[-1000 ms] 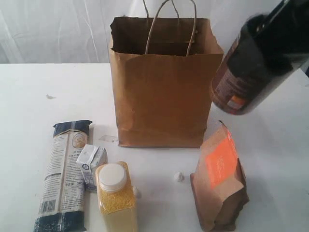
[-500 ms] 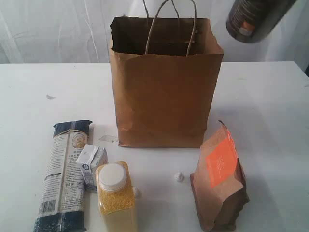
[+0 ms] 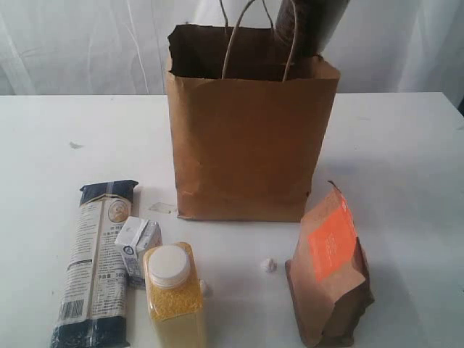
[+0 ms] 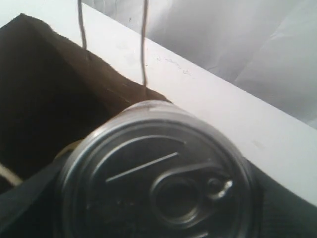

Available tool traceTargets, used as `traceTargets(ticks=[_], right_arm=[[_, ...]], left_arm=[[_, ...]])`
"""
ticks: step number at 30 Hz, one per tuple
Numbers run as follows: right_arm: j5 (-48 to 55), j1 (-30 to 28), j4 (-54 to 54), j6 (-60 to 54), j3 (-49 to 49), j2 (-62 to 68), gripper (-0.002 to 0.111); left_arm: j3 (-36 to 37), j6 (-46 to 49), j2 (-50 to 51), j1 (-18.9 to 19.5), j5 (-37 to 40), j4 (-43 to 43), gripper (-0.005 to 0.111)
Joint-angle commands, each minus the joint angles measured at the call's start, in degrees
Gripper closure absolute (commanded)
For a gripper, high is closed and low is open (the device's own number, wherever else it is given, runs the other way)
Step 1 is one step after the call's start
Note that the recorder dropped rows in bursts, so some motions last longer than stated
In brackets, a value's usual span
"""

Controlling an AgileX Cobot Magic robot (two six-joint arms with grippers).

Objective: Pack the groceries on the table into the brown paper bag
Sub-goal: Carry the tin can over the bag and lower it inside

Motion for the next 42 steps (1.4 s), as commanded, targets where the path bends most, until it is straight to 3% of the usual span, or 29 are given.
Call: traceTargets(ticks=[1,29,32,37,42], right_arm=[[-2.46,-0.4,4.32,-3.2,-1.06,0.37,0.108],[4.37,-0.4,9.91,-6.12,-1.06,5.68,0.107],[4.48,-0.4,10.56,-6.23,-1.06,6.38,0.099],[5.19,-0.4,11.27,-6.49,-1.06,7.18,0.076],[5.08,-0.4,11.28,-6.77,-1.06,7.18,0.075]], left_arm=[[0.39,0.19,-0.23,0.03,-0.02,0.21,0.107],[0.39,0.19,-0.23,0.03,-0.02,0.21,0.107],[0.39,0.19,-0.23,0.03,-0.02,0.21,0.107],[0.39,0.19,-0.23,0.03,-0.02,0.21,0.107],[0.39,0.19,-0.23,0.03,-0.02,0.21,0.107]])
